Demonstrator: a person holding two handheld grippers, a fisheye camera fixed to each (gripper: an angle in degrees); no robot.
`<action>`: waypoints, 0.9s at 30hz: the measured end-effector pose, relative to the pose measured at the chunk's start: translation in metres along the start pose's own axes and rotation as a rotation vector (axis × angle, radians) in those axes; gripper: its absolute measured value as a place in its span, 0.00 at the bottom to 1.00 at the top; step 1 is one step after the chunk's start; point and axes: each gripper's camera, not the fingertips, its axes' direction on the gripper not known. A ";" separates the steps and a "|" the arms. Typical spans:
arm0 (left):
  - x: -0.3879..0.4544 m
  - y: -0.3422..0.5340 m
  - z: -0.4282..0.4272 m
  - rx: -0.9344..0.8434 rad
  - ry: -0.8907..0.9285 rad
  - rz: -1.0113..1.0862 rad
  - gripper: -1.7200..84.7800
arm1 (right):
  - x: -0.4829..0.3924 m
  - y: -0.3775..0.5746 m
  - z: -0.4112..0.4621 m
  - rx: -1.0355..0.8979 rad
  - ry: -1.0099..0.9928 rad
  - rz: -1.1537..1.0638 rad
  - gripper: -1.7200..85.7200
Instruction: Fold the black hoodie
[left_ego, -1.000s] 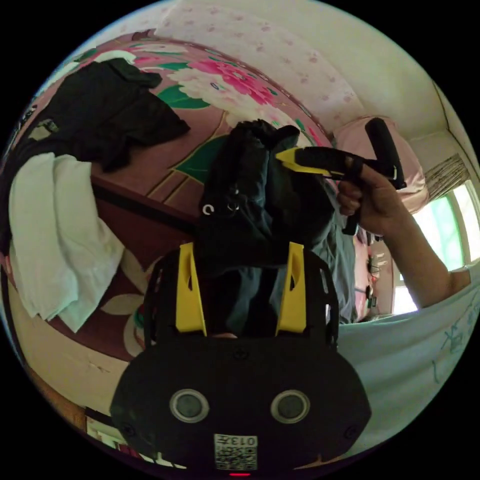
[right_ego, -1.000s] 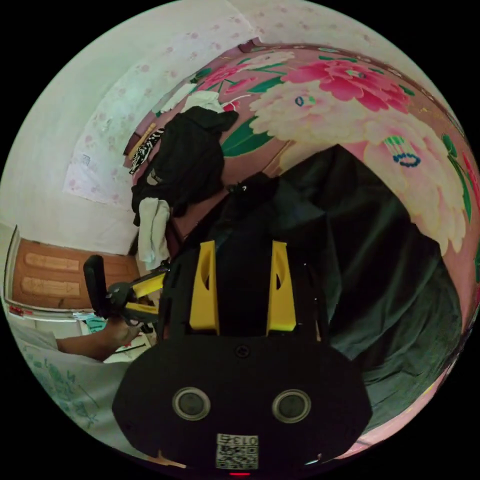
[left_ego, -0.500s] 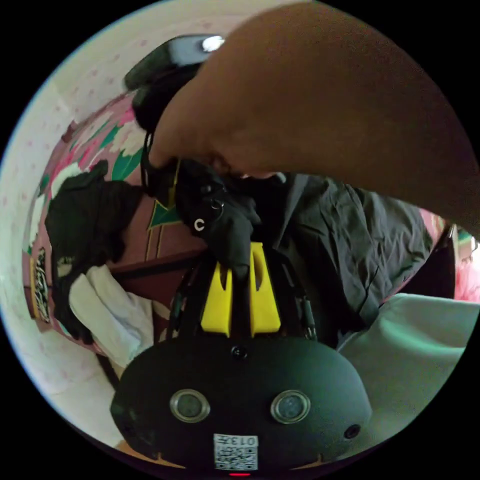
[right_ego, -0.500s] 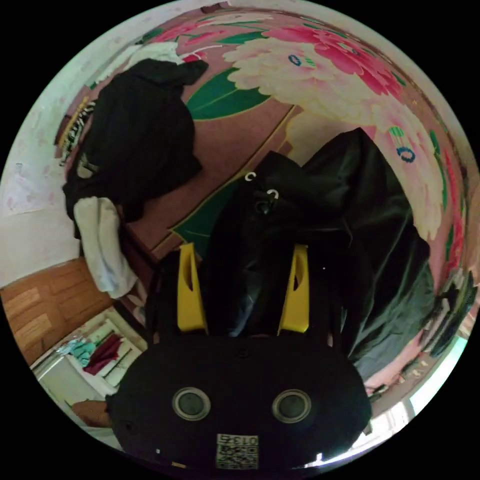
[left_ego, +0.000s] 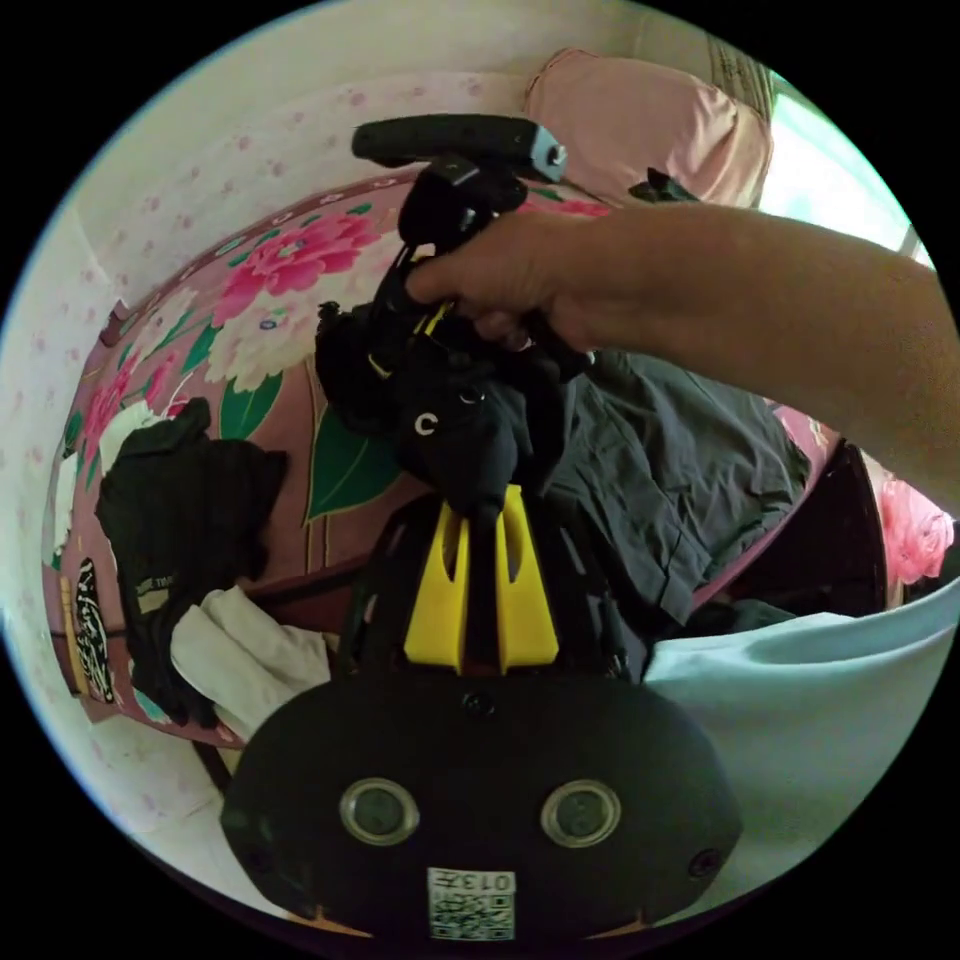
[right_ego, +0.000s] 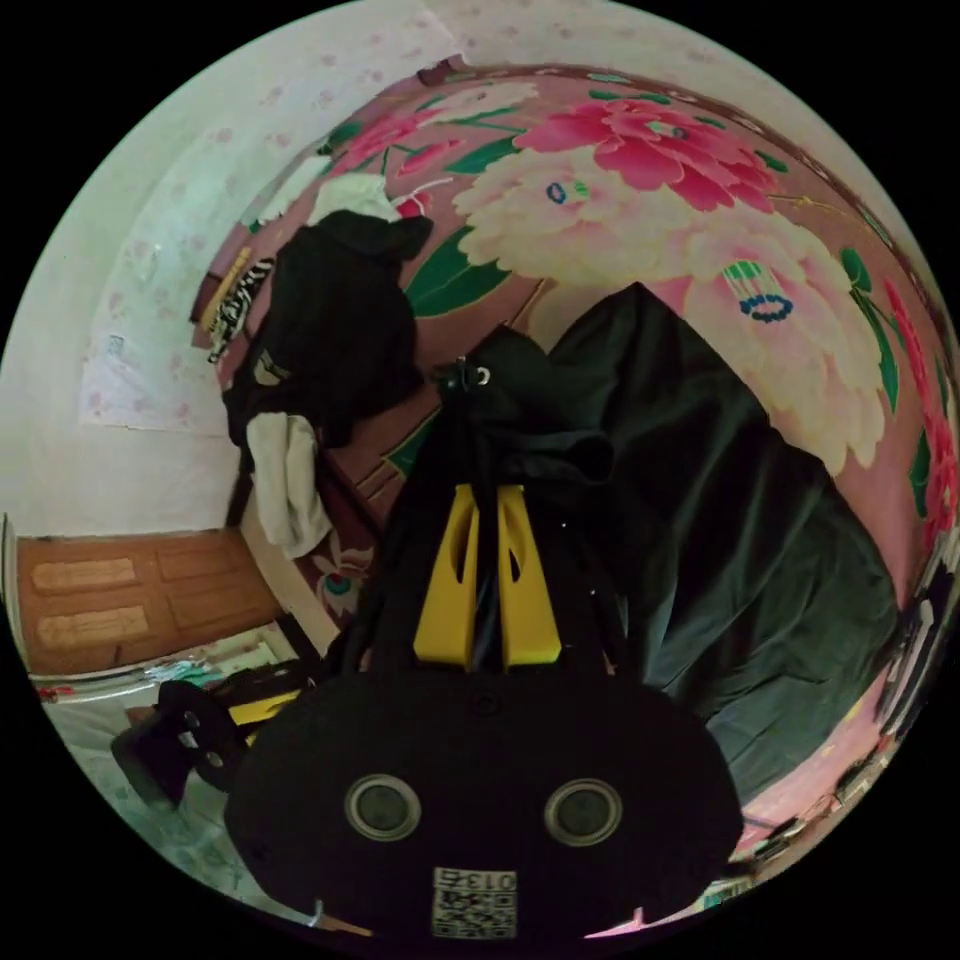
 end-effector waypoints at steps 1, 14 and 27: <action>0.010 -0.005 -0.007 0.006 -0.015 0.022 0.07 | 0.008 0.009 -0.003 0.022 -0.020 0.005 0.06; 0.316 -0.175 -0.125 0.048 -0.198 0.638 0.06 | 0.304 0.330 -0.054 0.653 -0.598 0.114 0.06; 0.577 -0.296 -0.028 -0.271 -0.201 1.093 0.05 | 0.585 0.574 0.124 0.658 -0.907 0.556 0.09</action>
